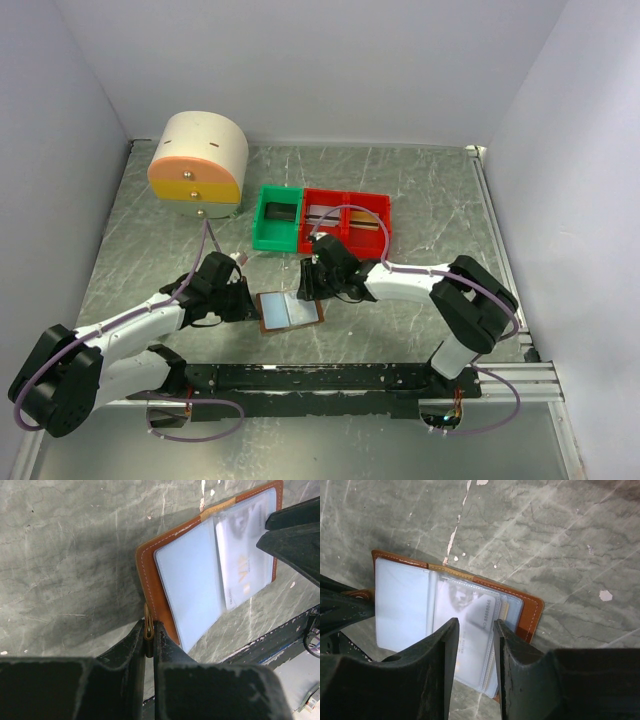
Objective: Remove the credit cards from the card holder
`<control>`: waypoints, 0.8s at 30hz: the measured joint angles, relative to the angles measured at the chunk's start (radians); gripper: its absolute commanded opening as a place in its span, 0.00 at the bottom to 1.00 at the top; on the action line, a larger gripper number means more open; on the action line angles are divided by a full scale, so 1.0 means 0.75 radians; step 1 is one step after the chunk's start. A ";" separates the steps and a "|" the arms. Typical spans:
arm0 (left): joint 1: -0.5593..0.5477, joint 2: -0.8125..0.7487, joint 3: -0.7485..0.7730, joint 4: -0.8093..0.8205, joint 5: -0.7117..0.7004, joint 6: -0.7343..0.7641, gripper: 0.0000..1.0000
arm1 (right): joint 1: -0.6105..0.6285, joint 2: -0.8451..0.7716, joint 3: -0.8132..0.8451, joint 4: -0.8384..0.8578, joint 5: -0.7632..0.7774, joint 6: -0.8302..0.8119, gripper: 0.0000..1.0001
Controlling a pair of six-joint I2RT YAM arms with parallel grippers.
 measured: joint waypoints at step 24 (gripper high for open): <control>0.000 0.003 0.000 -0.045 -0.002 0.007 0.15 | -0.014 0.048 -0.018 0.149 -0.170 0.001 0.36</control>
